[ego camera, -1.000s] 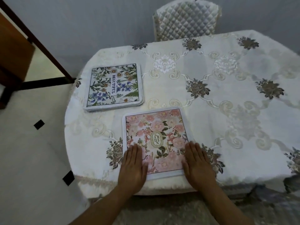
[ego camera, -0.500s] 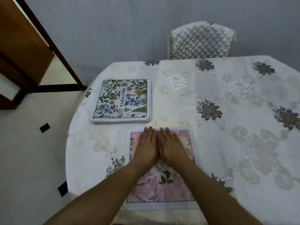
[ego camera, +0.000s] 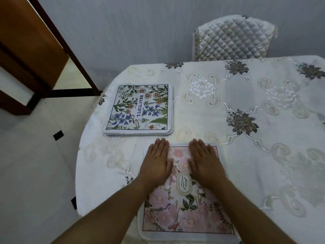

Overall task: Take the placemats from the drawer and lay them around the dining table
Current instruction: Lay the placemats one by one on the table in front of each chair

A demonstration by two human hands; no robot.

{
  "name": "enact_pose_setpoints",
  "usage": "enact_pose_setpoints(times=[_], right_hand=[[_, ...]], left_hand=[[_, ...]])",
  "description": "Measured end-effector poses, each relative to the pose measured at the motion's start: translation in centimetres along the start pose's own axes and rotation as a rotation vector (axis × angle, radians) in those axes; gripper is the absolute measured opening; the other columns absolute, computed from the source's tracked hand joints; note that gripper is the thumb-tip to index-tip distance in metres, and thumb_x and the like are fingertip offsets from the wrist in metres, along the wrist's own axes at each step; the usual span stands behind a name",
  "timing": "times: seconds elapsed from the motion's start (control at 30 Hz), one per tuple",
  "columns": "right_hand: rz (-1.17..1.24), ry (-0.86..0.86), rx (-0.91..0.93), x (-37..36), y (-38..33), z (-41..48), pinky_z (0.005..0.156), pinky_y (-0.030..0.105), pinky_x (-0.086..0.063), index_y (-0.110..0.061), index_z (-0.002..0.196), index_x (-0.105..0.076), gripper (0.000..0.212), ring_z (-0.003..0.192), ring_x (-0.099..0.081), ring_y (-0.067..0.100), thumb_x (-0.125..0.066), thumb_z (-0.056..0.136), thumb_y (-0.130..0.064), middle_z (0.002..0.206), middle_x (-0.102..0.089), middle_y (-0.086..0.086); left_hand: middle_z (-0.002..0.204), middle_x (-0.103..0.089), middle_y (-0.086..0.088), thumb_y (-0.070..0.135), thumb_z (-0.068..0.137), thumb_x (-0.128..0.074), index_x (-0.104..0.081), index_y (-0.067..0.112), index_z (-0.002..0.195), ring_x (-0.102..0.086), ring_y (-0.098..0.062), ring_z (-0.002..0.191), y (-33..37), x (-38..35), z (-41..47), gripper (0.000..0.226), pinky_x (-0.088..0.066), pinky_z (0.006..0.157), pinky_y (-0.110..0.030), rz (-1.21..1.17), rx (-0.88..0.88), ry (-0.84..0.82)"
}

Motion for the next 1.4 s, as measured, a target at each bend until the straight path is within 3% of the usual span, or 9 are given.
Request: enact_pose_setpoints(times=[0.3, 0.4, 0.67, 0.87, 1.0, 1.07, 1.13, 1.27, 1.4], right_hand=[[-0.024, -0.007, -0.096, 0.6, 2.3, -4.2, 0.122, 0.037, 0.002, -0.012, 0.155, -0.010, 0.064, 0.151, 0.002, 0.021, -0.014, 0.100, -0.045, 0.163, -0.010, 0.008], [0.014, 0.025, -0.123, -0.1, 1.0, -9.5, 0.122, 0.040, -0.006, -0.010, 0.153, -0.019, 0.063, 0.150, -0.009, 0.023, -0.021, 0.099, -0.043, 0.161, -0.019, 0.009], [0.022, 0.067, -0.147, -1.5, -0.8, -16.7, 0.120, 0.041, -0.008, -0.009, 0.150, -0.030, 0.064, 0.148, -0.019, 0.024, -0.027, 0.097, -0.045, 0.158, -0.025, 0.009], [0.061, -0.024, -0.207, -0.7, -1.7, -16.6, 0.121, 0.037, -0.004, -0.009, 0.148, -0.034, 0.064, 0.146, -0.022, 0.026, -0.025, 0.098, -0.046, 0.156, -0.032, 0.010], [0.027, -0.189, -0.286, 1.1, -3.1, -15.9, 0.121, 0.042, -0.010, -0.010, 0.154, -0.017, 0.060, 0.150, -0.009, 0.026, -0.018, 0.101, -0.040, 0.162, -0.016, 0.010], [-0.029, -0.253, -0.288, 2.6, -4.6, -15.5, 0.113, 0.043, -0.030, -0.010, 0.141, -0.041, 0.049, 0.138, -0.037, 0.028, -0.027, 0.099, -0.032, 0.148, -0.043, 0.011], [-0.083, -0.255, -0.265, 5.0, -6.5, -14.8, 0.090, 0.035, -0.044, -0.015, 0.116, -0.059, 0.033, 0.108, -0.059, 0.024, -0.037, 0.094, -0.028, 0.120, -0.063, 0.007], [-0.031, -0.193, -0.250, 8.7, -13.2, -13.8, 0.080, 0.034, -0.046, -0.018, 0.112, -0.054, 0.030, 0.100, -0.059, 0.023, -0.044, 0.095, -0.039, 0.111, -0.061, 0.005], [-0.030, -0.137, -0.233, 10.9, -21.6, -12.2, 0.076, 0.034, -0.046, -0.020, 0.105, -0.053, 0.023, 0.098, -0.060, 0.024, -0.045, 0.093, -0.038, 0.102, -0.059, 0.004]], left_hand=[[0.163, 0.004, -0.015, 0.050, 0.101, -0.015, 0.002, 0.008, 0.154, 0.013, -0.026, 0.150, -0.9, 0.1, -3.8, 0.070, 0.005, 0.123, -0.040, 0.015, -0.011, -0.070], [0.163, 0.012, -0.012, 0.049, 0.102, -0.014, 0.009, 0.010, 0.154, 0.015, -0.024, 0.150, 0.3, -0.9, -8.4, 0.068, 0.002, 0.123, -0.041, -0.003, -0.030, -0.075], [0.165, -0.003, -0.011, 0.042, 0.103, -0.026, -0.005, 0.008, 0.155, -0.002, -0.027, 0.152, 2.0, -2.4, -16.5, 0.066, -0.006, 0.122, -0.042, -0.049, -0.074, -0.046], [0.160, -0.007, -0.020, 0.041, 0.103, -0.021, -0.012, 0.001, 0.152, -0.007, -0.037, 0.149, 3.1, -0.6, -16.6, 0.064, -0.006, 0.118, -0.042, 0.033, -0.060, -0.173], [0.161, 0.003, -0.022, 0.040, 0.101, -0.019, 0.000, 0.001, 0.153, 0.005, -0.038, 0.149, 4.1, 2.9, -15.6, 0.067, 0.003, 0.123, -0.047, 0.194, -0.103, -0.327], [0.160, -0.014, -0.021, 0.033, 0.097, -0.032, -0.016, 0.002, 0.151, -0.005, -0.036, 0.149, 3.9, 4.8, -15.5, 0.064, -0.009, 0.122, -0.049, 0.210, -0.115, -0.341], [0.150, -0.036, -0.018, 0.030, 0.091, -0.040, -0.037, 0.005, 0.142, -0.027, -0.034, 0.142, 3.4, 7.7, -15.7, 0.058, -0.020, 0.118, -0.045, 0.181, -0.118, -0.295], [0.092, -0.066, -0.006, 0.045, 0.072, -0.066, -0.065, 0.020, 0.094, -0.061, -0.025, 0.086, -0.7, 13.6, -18.3, 0.034, -0.049, 0.076, -0.031, 0.235, -0.197, -0.259], [0.111, -0.057, -0.012, 0.040, 0.091, -0.041, -0.052, 0.015, 0.111, -0.052, -0.033, 0.104, -9.0, 17.7, -20.8, 0.034, -0.042, 0.084, -0.041, 0.227, -0.119, -0.168]])
Point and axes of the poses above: each hand's wrist, its own z-axis towards the middle knuckle, its own x-axis out of the back of the hand, y = z × x, the point moved 7 cm from there along z, towards the middle knuckle
